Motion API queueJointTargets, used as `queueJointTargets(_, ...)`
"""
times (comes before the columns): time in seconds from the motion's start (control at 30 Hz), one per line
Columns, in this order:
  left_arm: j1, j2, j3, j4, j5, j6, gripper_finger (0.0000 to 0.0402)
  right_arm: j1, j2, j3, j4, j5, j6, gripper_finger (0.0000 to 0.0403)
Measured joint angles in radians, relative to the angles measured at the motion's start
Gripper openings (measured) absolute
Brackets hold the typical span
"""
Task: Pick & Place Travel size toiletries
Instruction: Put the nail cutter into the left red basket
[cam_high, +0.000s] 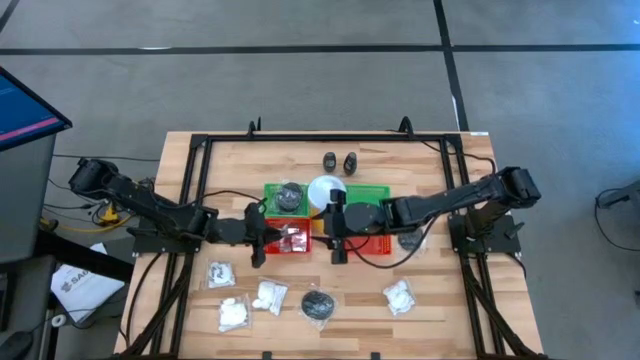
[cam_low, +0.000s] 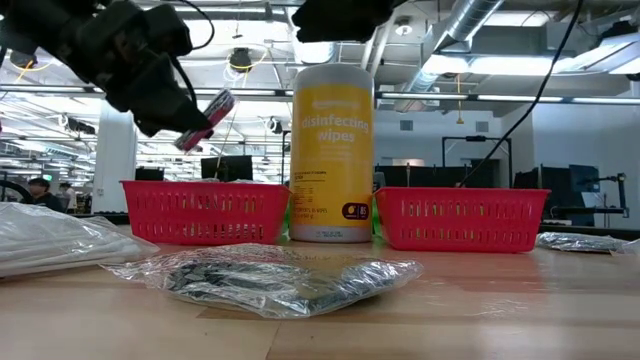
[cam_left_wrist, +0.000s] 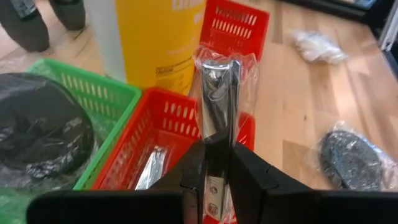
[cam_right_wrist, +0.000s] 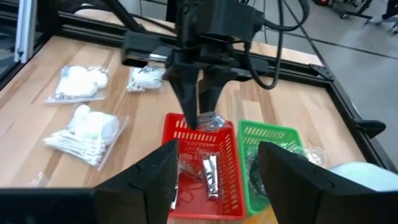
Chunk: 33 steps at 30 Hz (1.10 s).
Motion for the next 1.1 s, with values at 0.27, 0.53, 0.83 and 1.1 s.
queueJointTargets(0.27,0.003,0.0,0.0,-0.052,-0.001,-0.004,0.0041,0.031,0.0,0.0,-0.067,0.0,0.03,0.0196)
queueJointTargets(0.53,0.003,0.053,0.001,-0.066,-0.001,-0.004,0.0055,0.037,0.0,0.0,-0.144,0.0,0.079,0.0188)
queueJointTargets(0.83,0.003,0.064,0.001,-0.062,-0.001,-0.011,0.0065,0.038,0.0,0.0,-0.173,0.0,0.098,0.0185)
queueJointTargets(1.1,0.003,0.064,0.001,-0.063,0.0,-0.018,0.0127,0.037,0.0,0.0,-0.185,0.0,0.105,0.0185)
